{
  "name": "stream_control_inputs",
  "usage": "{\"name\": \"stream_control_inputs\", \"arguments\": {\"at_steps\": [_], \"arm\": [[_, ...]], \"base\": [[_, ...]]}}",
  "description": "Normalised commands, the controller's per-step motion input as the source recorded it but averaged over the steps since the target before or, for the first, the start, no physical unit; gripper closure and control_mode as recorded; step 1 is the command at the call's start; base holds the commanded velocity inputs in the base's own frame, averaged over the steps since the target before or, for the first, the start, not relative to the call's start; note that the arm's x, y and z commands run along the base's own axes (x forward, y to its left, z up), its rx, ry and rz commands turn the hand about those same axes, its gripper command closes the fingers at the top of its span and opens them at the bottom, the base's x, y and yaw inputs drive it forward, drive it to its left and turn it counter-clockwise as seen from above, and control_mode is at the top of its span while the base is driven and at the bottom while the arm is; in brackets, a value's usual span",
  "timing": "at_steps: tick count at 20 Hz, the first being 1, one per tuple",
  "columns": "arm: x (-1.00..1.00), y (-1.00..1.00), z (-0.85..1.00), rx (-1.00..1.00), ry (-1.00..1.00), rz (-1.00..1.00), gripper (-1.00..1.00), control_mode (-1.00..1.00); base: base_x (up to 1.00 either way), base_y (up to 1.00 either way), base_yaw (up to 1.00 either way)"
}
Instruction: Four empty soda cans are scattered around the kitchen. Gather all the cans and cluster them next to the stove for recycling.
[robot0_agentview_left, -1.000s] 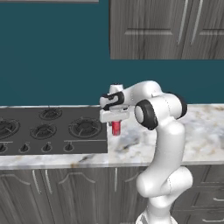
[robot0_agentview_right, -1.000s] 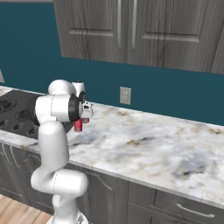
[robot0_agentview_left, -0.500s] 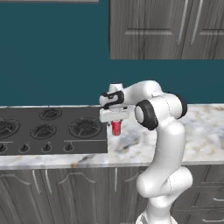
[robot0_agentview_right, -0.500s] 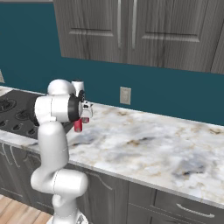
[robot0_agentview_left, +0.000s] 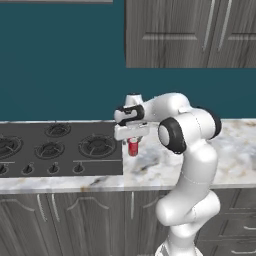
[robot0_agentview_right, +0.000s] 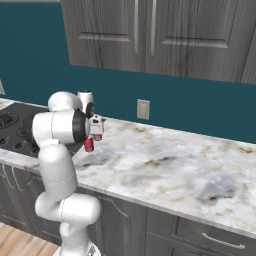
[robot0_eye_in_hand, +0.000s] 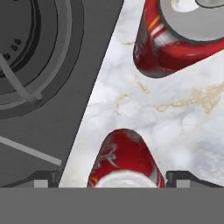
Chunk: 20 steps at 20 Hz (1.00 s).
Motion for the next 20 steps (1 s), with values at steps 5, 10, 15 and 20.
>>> {"name": "stream_control_inputs", "arguments": {"at_steps": [5,10,15,20], "arm": [[-0.41,0.0,0.49,0.0,-0.27,0.0,-1.0,-1.0],[-0.43,-0.07,0.42,0.01,-0.25,0.0,-1.0,-1.0],[-0.39,-0.11,0.38,0.02,-0.23,0.0,-1.0,-1.0],[-0.47,-0.13,0.44,0.04,-0.21,0.0,-1.0,-1.0]], "base": [[0.0,0.0,0.0],[0.0,0.0,0.0],[0.0,0.0,0.0],[0.0,0.0,0.0]]}}
